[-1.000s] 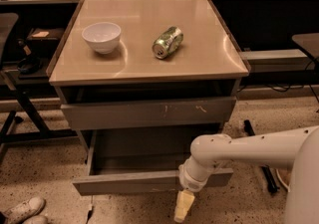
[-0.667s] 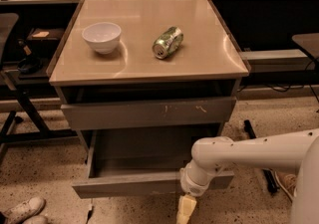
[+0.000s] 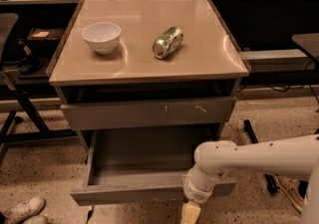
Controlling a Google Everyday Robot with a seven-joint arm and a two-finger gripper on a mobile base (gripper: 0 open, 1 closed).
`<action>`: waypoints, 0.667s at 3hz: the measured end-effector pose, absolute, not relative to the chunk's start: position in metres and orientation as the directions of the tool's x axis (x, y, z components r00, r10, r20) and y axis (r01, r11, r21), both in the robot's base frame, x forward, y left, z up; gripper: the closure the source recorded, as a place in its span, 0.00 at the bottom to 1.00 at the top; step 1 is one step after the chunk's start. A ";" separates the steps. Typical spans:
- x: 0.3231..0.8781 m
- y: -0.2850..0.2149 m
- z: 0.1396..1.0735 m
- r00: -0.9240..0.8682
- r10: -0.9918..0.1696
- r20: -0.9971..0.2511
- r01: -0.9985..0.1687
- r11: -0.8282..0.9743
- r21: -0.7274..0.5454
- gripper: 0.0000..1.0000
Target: Open middle drawer
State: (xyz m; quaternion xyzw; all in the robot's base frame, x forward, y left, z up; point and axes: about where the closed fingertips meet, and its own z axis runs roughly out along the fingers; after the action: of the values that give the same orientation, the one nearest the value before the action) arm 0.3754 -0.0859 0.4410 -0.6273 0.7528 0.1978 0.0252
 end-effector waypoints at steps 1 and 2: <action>0.359 -0.095 0.443 -0.228 -0.935 -0.272 -0.946 0.147 0.288 0.00; 0.342 -0.107 0.448 -0.249 -0.936 -0.248 -0.936 0.166 0.311 0.00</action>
Offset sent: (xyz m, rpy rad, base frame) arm -0.0525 -0.0362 0.0136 -0.0513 0.0801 -0.0455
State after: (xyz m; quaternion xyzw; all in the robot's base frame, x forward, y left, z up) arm 0.3420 -0.1068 0.4477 -0.6129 0.7637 0.2030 -0.0006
